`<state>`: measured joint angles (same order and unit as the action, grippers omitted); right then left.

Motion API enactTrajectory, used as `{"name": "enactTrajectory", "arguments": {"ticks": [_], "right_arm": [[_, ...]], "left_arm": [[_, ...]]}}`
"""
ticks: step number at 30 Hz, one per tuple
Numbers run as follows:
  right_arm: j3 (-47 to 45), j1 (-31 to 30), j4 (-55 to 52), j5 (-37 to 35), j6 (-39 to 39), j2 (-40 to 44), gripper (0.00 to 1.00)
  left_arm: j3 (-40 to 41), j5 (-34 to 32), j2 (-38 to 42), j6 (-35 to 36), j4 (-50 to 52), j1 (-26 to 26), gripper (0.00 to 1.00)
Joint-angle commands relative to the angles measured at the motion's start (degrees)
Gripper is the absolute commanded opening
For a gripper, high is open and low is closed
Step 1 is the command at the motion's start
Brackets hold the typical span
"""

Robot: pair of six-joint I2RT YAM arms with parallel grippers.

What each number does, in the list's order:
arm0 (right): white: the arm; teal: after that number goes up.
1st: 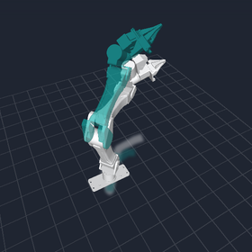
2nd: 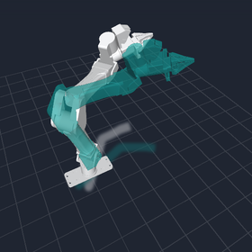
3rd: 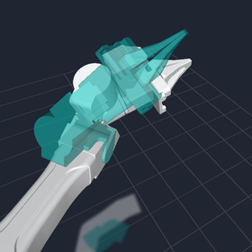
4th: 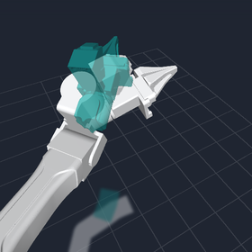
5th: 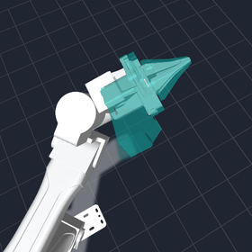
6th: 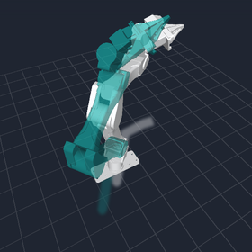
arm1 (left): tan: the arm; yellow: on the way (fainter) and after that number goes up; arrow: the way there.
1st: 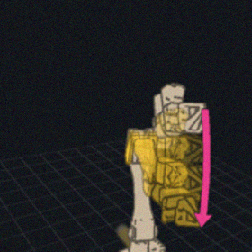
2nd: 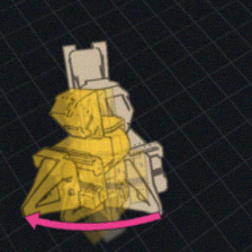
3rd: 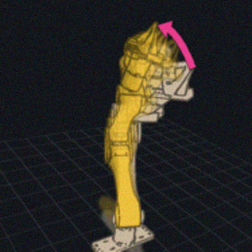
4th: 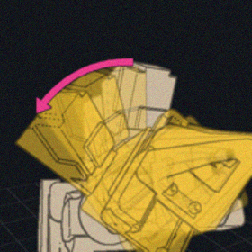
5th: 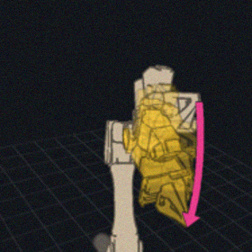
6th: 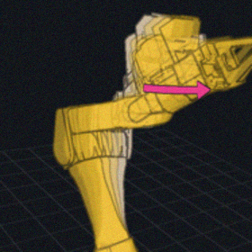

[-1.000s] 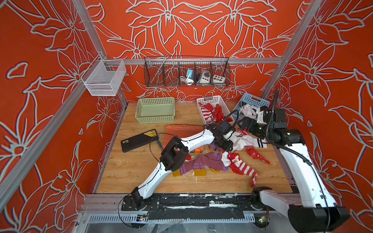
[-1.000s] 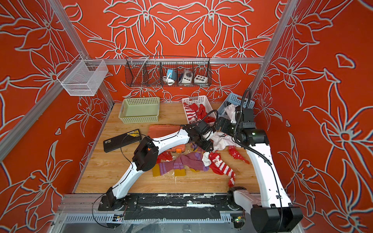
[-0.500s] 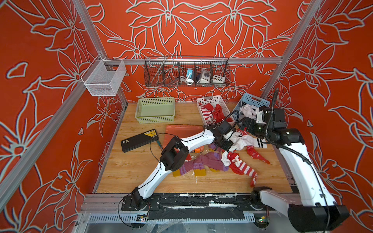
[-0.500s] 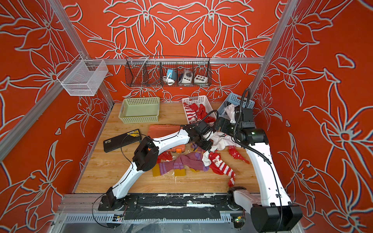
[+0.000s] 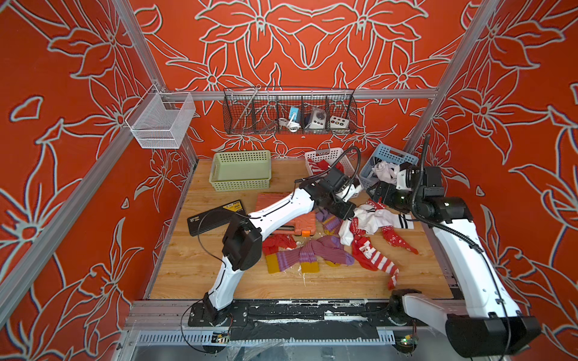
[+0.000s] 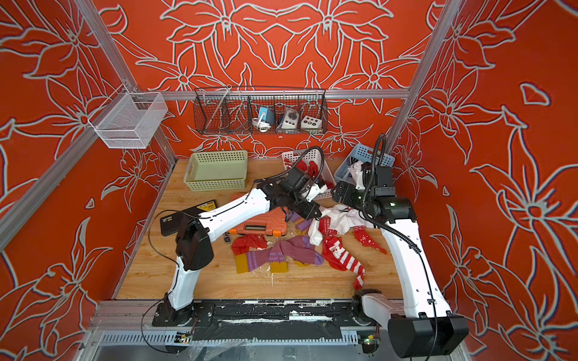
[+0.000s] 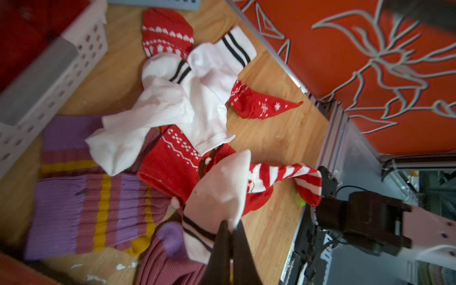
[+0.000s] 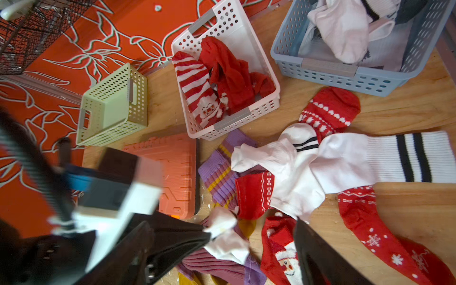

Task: Sort the socks into the basket by color
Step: Pick up the sock from the center of the board.

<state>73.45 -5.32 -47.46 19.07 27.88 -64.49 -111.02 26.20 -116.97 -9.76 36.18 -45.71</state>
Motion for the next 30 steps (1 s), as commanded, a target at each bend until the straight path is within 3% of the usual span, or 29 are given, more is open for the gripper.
{"name": "enactTrajectory", "arguments": {"ticks": [1, 5, 9, 22, 30], "right_arm": [[1.4, -0.4, -0.6, 3.6, -1.7, 0.5, 0.80], [0.5, -0.5, 1.6, 9.5, -1.7, -0.1, 0.65], [0.2, -1.7, 4.9, 18.1, -2.5, -1.7, 0.63], [-1.0, -8.6, 10.6, 20.8, -8.0, -4.1, 0.89], [1.7, -12.5, 15.8, 17.4, -9.7, -8.6, 0.87]], "left_arm": [[2.6, 3.7, 4.6, -2.0, -0.8, 2.4, 0.00], [5.1, 5.5, 8.8, -4.3, -1.9, 4.5, 0.00], [7.3, 7.9, 12.0, -8.2, -4.9, 6.7, 0.00], [7.0, 16.5, 14.7, -26.5, -17.3, 10.8, 0.00], [6.6, 18.7, 14.8, -31.6, -20.5, 11.2, 0.00]]}}
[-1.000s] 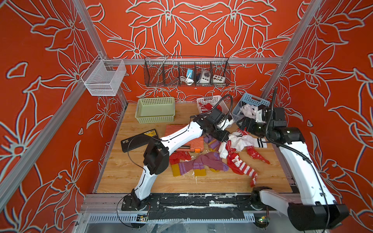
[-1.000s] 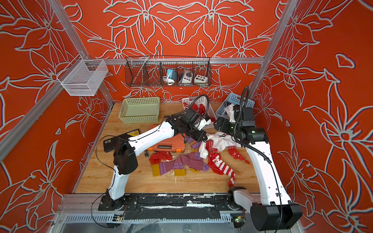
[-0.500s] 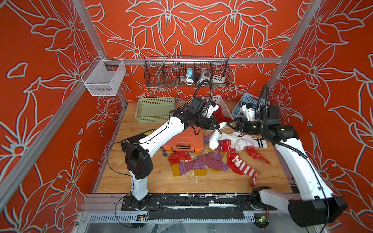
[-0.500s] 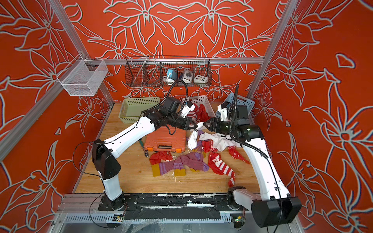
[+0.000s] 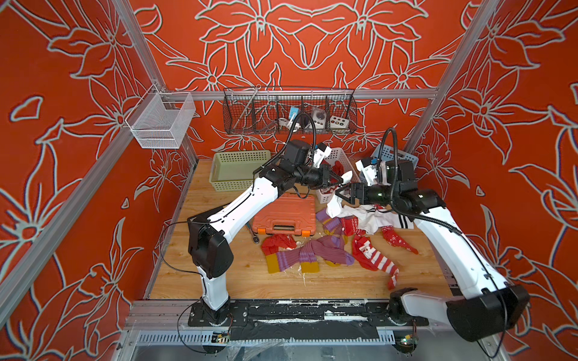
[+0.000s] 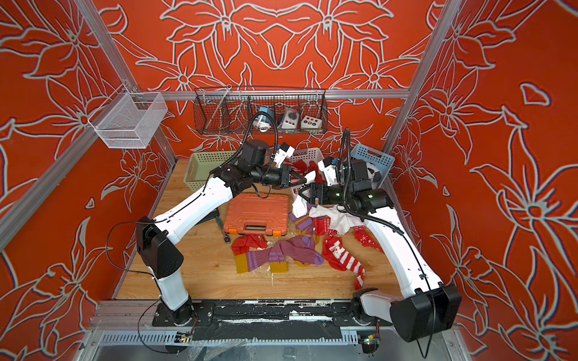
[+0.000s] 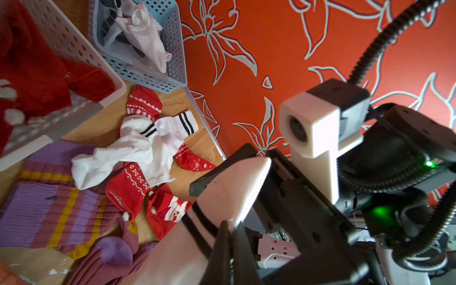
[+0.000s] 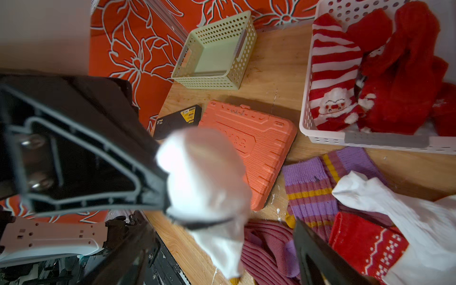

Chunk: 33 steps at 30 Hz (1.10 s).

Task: Sort the socks into the basket by color
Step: Pick up the sock from the center of the board, then place the sock in the bin.

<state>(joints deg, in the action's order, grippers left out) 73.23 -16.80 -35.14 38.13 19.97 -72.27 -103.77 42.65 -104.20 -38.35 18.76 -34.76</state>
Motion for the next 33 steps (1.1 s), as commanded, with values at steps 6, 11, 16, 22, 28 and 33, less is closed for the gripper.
{"name": "enactTrajectory", "arguments": {"ticks": [6, 11, 16, 22, 28, 33], "right_arm": [[3.5, -1.7, 4.8, -1.7, -1.5, -2.8, 0.08], [4.8, -1.7, 2.7, -3.5, -1.9, -2.6, 0.00], [9.7, -0.6, -3.0, -8.5, -4.4, -5.6, 0.00], [16.0, 7.5, -5.1, -12.0, -3.4, -11.8, 0.00], [25.4, 16.0, -5.3, -16.2, -1.3, -23.8, 0.00], [38.2, 19.6, -7.2, -18.7, -2.0, -38.4, 0.00]], "left_arm": [[-0.6, 3.0, 2.1, -4.1, -4.1, 1.0, 0.00], [-0.4, 1.3, 2.8, -3.6, -2.3, 3.5, 0.01], [-2.4, -3.5, 3.4, 0.8, 4.4, 6.6, 0.50], [-1.3, -5.9, 4.4, 3.8, 8.2, 12.0, 0.58], [2.3, -6.2, 6.4, 7.0, 10.3, 15.7, 0.58], [6.2, -6.3, 8.6, 8.4, 11.0, 17.2, 0.58]]}}
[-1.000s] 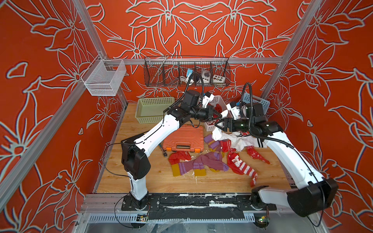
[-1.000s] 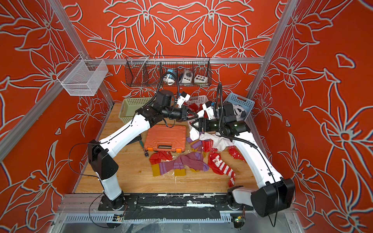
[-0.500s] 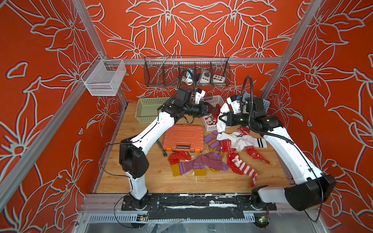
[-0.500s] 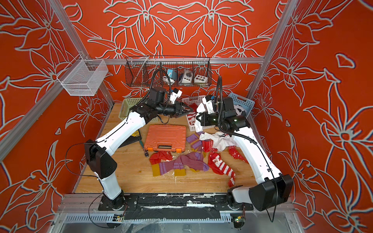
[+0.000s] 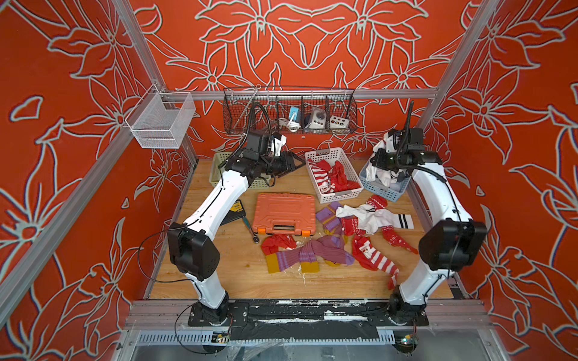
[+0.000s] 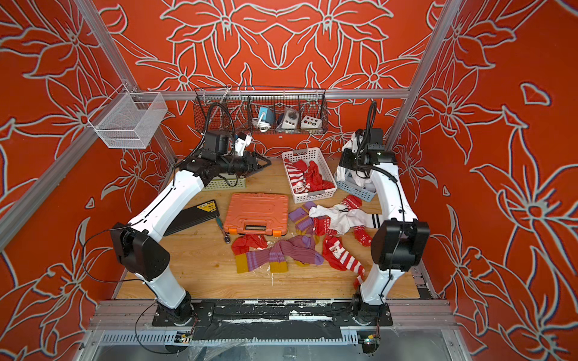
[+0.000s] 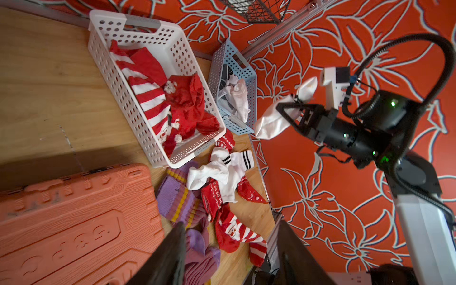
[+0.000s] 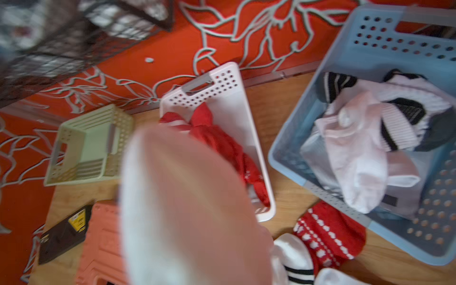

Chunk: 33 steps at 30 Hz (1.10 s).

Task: Sort the socks into the basket by color
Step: Place the sock in the bin.

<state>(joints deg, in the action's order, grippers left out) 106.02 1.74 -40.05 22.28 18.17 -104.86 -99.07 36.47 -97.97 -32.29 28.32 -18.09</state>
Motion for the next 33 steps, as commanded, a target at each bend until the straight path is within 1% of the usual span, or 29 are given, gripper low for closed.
{"name": "enactTrajectory", "arguments": {"ticks": [1, 4, 8, 10, 12, 14, 20, 22, 24, 27, 29, 33], "right_arm": [[9.2, 1.8, -3.2, -2.5, -0.2, -9.3, 0.00], [19.0, 3.1, -6.3, -3.9, -0.3, -18.5, 0.00], [28.9, 5.1, -8.4, -5.8, 0.5, -27.4, 0.00], [34.6, 6.2, -11.5, -6.2, 1.1, -32.1, 0.00], [39.3, 6.9, -14.9, -8.2, 0.9, -35.9, 0.00], [40.4, 7.7, -16.9, -10.4, 0.7, -37.5, 0.00], [34.6, 10.2, -17.7, -19.7, 0.6, -37.8, 0.00], [33.9, 11.0, -17.6, -21.6, 0.9, -38.3, 0.00], [34.7, 11.5, -17.2, -21.4, 0.5, -40.1, 0.00], [42.1, 11.7, -20.3, -19.8, 0.0, -45.7, 0.00], [45.4, 11.7, -20.4, -18.5, -0.1, -48.4, 0.00], [44.3, 11.7, -19.0, -15.7, 0.0, -49.6, 0.00]], "left_arm": [[2.3, -0.1, 2.8, 2.6, 1.5, 0.9, 0.58], [3.8, -0.8, 4.0, 3.6, 2.3, 1.9, 0.58], [5.0, -1.4, 5.2, 4.4, 3.1, 3.3, 0.57], [5.8, -1.5, 5.5, 4.3, 3.0, 4.3, 0.57], [6.2, -1.4, 5.4, 4.0, 2.6, 5.1, 0.58], [6.1, -1.2, 5.1, 3.7, 2.3, 5.8, 0.57], [4.4, -0.8, 2.5, 3.3, 1.8, 6.9, 0.57], [3.6, -0.8, 1.6, 3.3, 1.8, 6.9, 0.57], [2.9, -0.7, 0.7, 3.2, 1.8, 7.0, 0.57], [2.1, -0.4, -0.5, 3.0, 1.9, 7.0, 0.57], [1.7, -0.3, -1.0, 3.0, 1.9, 7.0, 0.57], [1.7, -0.5, -1.3, 3.4, 2.2, 7.0, 0.57]]}}
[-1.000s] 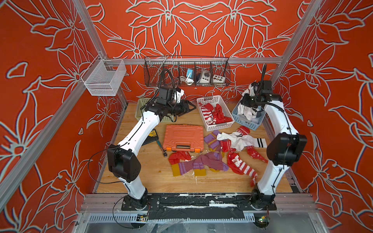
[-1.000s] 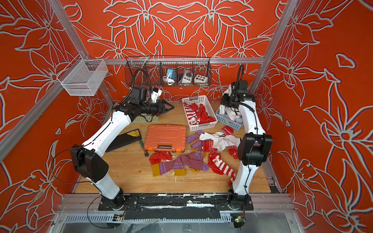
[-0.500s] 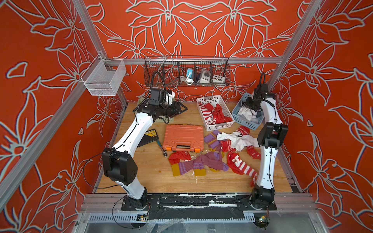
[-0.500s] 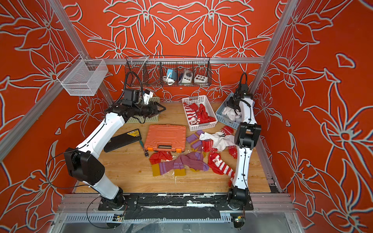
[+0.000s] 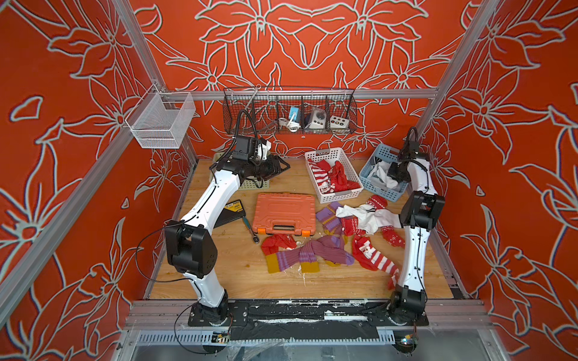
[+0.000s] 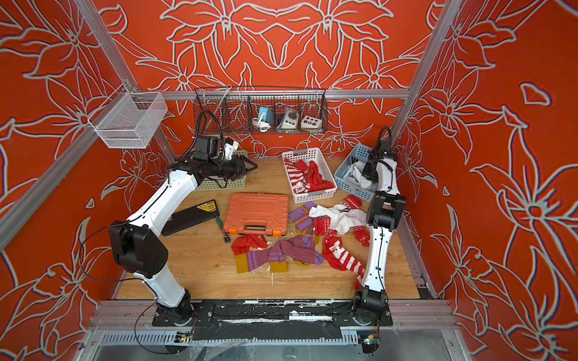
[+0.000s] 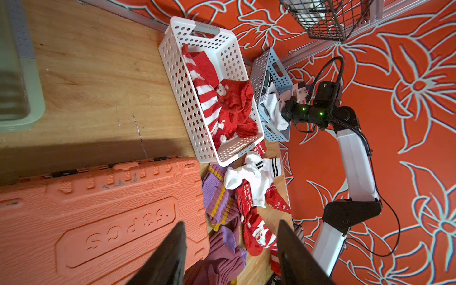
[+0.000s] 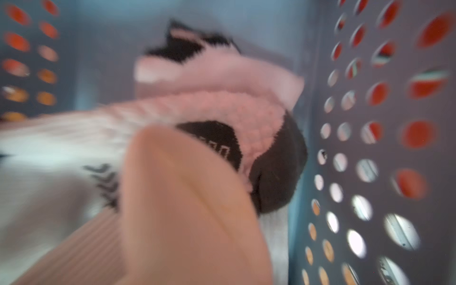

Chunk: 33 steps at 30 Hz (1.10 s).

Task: Sort the socks into the basket by color
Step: Place the sock in the bin.

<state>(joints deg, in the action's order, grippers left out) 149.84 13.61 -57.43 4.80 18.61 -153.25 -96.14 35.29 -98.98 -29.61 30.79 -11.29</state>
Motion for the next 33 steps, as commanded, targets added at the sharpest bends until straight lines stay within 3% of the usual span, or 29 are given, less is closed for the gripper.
{"name": "enactTrajectory", "arguments": {"ticks": [1, 6, 14, 21, 28, 31, 33], "right_arm": [[0.5, -0.2, -1.6, 2.5, -0.4, -1.3, 0.00], [-2.5, -0.5, -0.2, 4.2, -0.7, 1.2, 0.01], [-5.8, -0.8, 1.2, 3.8, -0.2, 8.0, 0.47], [-8.3, -1.0, 2.0, 3.7, 0.2, 12.7, 0.66], [-12.3, -1.7, 3.6, 3.6, 0.5, 16.8, 0.70], [-13.6, -2.5, 4.0, 4.4, 0.0, 18.0, 0.60], [-15.0, -3.4, 4.1, 4.9, -0.6, 18.9, 0.47]], "left_arm": [[-1.1, 0.7, -0.3, 0.8, -0.2, 0.2, 0.57], [0.2, 0.4, 0.4, 1.1, -0.1, 0.2, 0.57], [3.4, 0.1, 2.9, 0.9, -1.6, 0.1, 0.57], [6.9, -0.1, 5.8, 1.3, -2.4, 0.1, 0.57], [8.7, -0.3, 7.7, 2.1, -2.1, 0.1, 0.58], [9.6, -0.4, 8.5, 2.0, -2.4, 0.1, 0.58], [9.9, -0.4, 9.0, 2.0, -2.4, 0.2, 0.57]]}}
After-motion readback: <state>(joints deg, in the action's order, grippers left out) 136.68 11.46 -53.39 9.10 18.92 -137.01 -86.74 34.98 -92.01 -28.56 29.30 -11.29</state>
